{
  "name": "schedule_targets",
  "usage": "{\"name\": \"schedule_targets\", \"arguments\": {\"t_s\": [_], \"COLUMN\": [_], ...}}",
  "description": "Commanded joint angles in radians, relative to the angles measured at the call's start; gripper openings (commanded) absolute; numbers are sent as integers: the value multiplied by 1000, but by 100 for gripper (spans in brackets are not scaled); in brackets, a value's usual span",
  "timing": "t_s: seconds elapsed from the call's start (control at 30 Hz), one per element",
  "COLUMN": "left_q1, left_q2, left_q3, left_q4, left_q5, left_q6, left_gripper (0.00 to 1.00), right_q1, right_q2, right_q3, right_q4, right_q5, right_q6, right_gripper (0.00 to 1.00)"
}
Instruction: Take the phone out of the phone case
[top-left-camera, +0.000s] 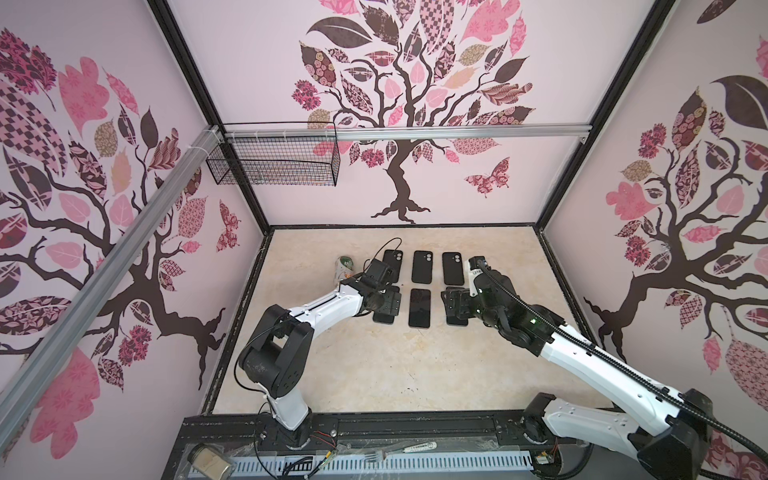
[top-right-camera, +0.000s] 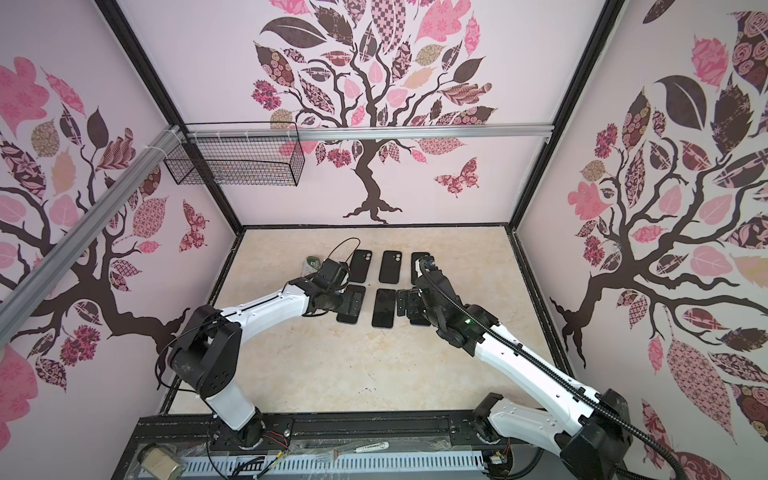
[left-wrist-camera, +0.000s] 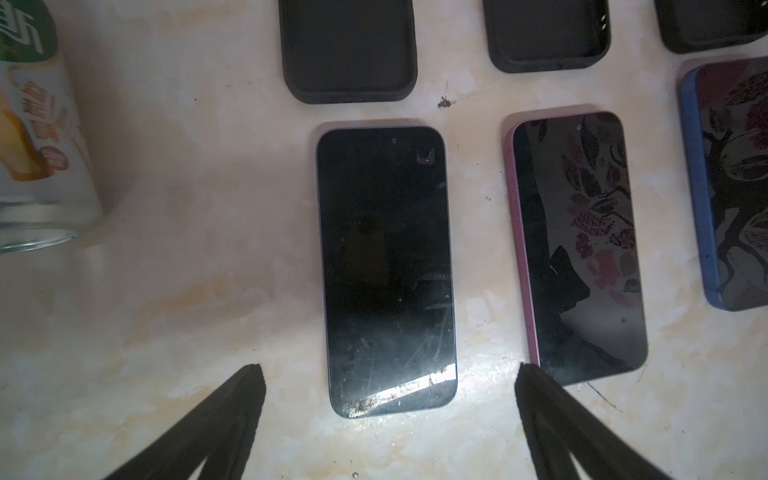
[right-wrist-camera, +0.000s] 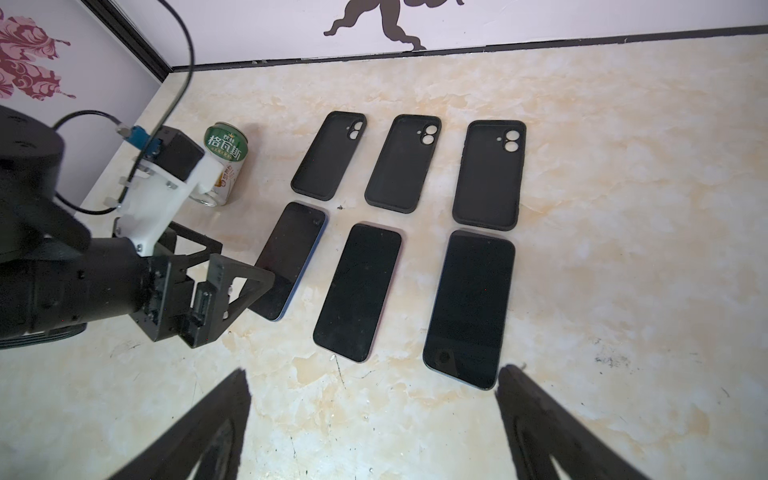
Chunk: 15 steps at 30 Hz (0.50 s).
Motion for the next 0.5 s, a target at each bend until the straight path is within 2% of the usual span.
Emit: {"name": "schedule_targets", "arguments": {"t_s": [0.0, 0.47], "left_q1": [-5, -6], "left_q2": [40, 185], "left_q3": [56, 162], "left_q4": [-35, -73], "left_q5": [1, -27], "left_q6": [35, 76], "left_gripper": [98, 98], "right_q1": [-2, -1], "right_q2": [-17, 20], "right_q3": [-2, 13], "right_q4": [-19, -12], "right_q5": [21, 14], "right_q6": [-12, -1], "right_gripper": [95, 95]}}
